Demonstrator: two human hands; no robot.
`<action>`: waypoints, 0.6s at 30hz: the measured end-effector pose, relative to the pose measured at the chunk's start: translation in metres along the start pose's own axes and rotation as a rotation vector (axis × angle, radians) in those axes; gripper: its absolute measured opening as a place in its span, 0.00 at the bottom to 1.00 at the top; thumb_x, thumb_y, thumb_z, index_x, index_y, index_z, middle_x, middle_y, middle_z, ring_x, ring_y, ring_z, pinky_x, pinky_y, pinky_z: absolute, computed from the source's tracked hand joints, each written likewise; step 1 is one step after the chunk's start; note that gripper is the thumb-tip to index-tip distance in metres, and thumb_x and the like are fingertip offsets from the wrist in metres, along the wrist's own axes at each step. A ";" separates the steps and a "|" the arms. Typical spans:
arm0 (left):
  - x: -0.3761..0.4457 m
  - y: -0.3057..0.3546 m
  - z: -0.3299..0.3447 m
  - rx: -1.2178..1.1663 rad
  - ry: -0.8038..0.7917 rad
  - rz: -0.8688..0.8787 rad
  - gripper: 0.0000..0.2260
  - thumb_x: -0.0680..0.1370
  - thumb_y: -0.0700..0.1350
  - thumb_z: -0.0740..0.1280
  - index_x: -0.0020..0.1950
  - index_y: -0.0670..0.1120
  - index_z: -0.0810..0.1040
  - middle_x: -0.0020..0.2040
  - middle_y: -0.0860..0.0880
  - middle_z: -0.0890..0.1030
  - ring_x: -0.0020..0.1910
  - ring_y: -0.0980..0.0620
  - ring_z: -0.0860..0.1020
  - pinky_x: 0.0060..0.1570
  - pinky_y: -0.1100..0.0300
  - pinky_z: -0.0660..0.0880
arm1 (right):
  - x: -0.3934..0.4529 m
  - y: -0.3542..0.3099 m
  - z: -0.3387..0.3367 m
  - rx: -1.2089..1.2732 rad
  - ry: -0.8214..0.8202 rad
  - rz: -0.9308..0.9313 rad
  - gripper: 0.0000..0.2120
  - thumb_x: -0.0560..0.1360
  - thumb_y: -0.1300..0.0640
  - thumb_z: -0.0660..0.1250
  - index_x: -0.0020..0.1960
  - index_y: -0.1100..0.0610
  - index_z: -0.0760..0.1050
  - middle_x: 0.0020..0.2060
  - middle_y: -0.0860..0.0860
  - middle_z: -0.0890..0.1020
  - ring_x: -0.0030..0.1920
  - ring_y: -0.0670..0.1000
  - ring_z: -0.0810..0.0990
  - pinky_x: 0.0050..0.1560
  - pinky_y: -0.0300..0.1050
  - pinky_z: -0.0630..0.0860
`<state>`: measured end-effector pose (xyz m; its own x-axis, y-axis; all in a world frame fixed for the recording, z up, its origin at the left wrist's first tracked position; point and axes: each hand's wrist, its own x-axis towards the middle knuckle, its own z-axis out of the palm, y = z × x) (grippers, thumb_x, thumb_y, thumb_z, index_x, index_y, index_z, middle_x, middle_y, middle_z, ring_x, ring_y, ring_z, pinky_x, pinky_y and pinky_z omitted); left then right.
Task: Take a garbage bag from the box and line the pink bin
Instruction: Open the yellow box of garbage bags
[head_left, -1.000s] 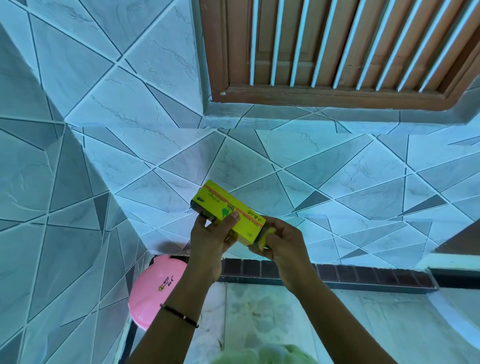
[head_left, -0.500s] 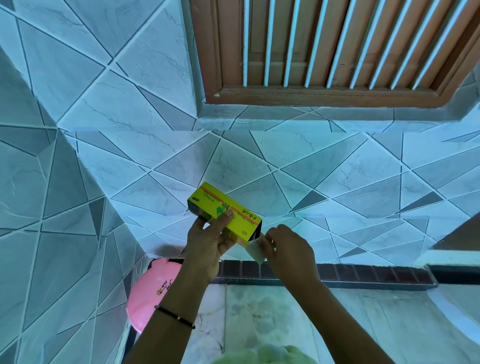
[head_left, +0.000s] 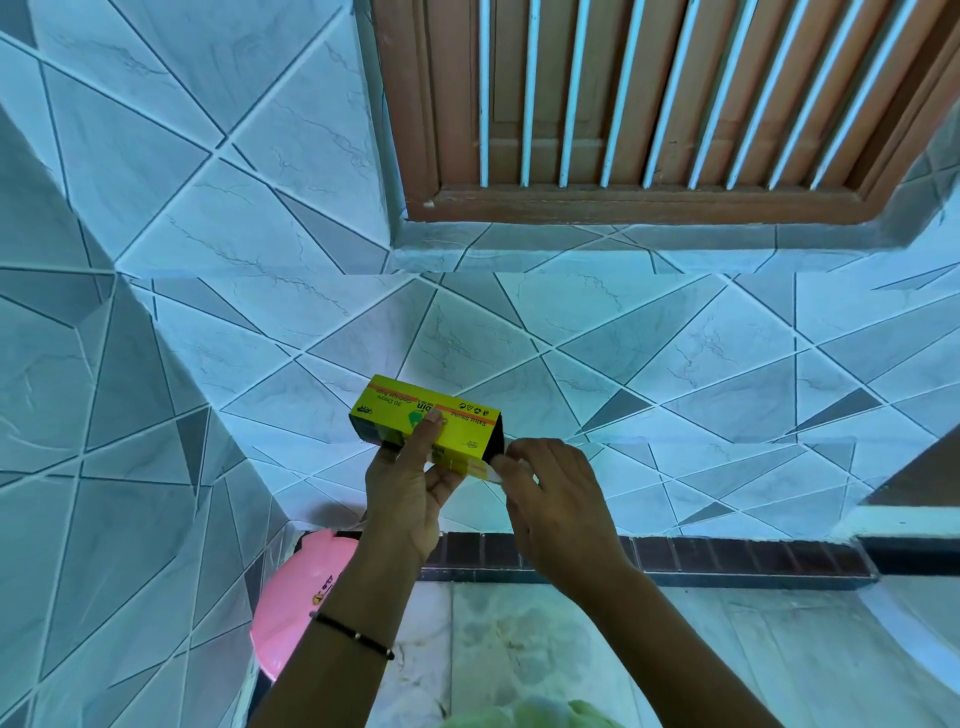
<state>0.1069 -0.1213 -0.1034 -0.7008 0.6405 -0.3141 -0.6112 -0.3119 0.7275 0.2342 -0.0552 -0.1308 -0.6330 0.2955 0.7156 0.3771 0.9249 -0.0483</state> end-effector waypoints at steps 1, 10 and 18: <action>0.000 0.000 0.000 -0.002 0.011 0.008 0.11 0.76 0.40 0.66 0.57 0.47 0.73 0.45 0.48 0.80 0.34 0.52 0.82 0.35 0.59 0.81 | -0.001 -0.001 -0.001 0.047 -0.010 -0.014 0.17 0.64 0.65 0.70 0.52 0.58 0.76 0.45 0.56 0.82 0.45 0.56 0.79 0.46 0.47 0.75; -0.005 -0.001 -0.004 0.074 -0.002 0.124 0.16 0.73 0.38 0.69 0.59 0.46 0.73 0.46 0.47 0.82 0.42 0.45 0.80 0.37 0.59 0.81 | 0.001 -0.011 -0.009 0.504 -0.321 0.379 0.08 0.72 0.64 0.60 0.46 0.58 0.77 0.37 0.56 0.82 0.36 0.55 0.80 0.38 0.48 0.77; -0.015 0.000 0.002 0.351 -0.134 0.318 0.20 0.69 0.35 0.73 0.58 0.49 0.74 0.47 0.47 0.83 0.47 0.48 0.82 0.46 0.52 0.81 | 0.004 -0.017 -0.007 1.267 -0.169 1.096 0.07 0.74 0.65 0.64 0.48 0.58 0.67 0.40 0.57 0.76 0.27 0.54 0.74 0.27 0.41 0.72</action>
<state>0.1187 -0.1298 -0.0977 -0.7646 0.6441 0.0213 -0.1977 -0.2659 0.9435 0.2296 -0.0714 -0.1226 -0.5509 0.8277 -0.1067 -0.0319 -0.1487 -0.9884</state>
